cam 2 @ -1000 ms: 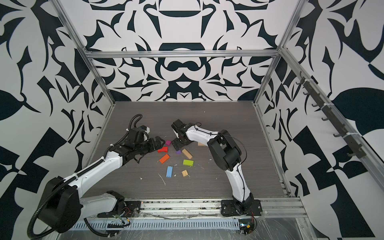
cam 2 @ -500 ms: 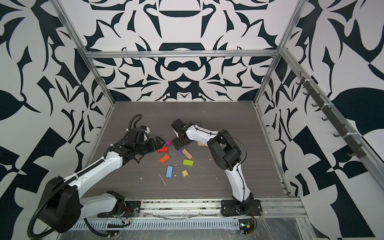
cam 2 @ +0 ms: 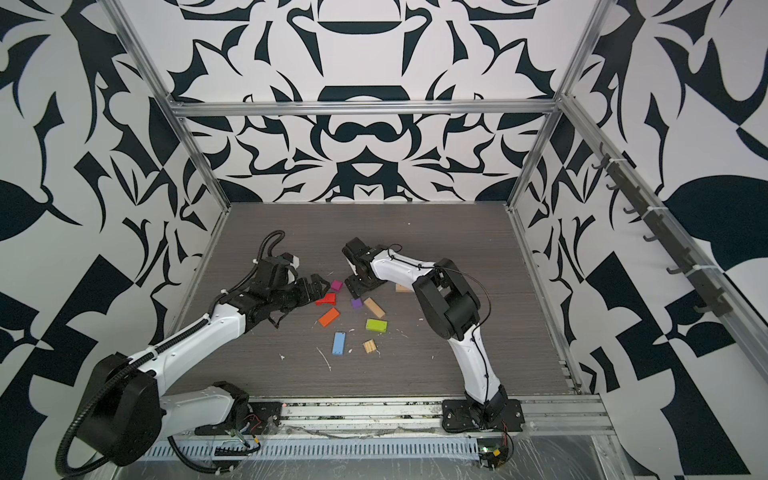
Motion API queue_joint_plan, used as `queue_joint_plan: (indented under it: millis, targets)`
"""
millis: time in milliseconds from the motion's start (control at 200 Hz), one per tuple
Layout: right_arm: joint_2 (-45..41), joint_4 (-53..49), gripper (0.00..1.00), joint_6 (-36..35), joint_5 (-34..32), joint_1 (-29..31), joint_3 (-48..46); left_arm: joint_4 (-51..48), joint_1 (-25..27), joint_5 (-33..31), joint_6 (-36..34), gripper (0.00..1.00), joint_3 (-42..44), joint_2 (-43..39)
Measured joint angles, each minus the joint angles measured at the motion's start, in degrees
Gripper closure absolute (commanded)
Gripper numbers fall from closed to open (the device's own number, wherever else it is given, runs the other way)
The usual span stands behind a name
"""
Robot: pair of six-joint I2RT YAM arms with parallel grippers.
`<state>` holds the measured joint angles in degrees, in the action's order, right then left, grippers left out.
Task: Build the wood block tower
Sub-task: 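Close the right gripper on a beige bar beside the purple block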
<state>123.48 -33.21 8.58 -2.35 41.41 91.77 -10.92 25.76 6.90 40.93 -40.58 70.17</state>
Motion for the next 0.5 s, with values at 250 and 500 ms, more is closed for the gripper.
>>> queue_joint_plan:
  millis: [250,500]
  targets:
    - [0.0,0.0,0.27,0.8,-0.6,0.0,0.0,0.2,0.0,0.2,0.2,0.01,0.0,0.0]
    - [-0.6,-0.2,0.27,2.5,-1.3,0.0,0.0,0.4,0.0,0.4,0.2,0.0,0.0,0.0]
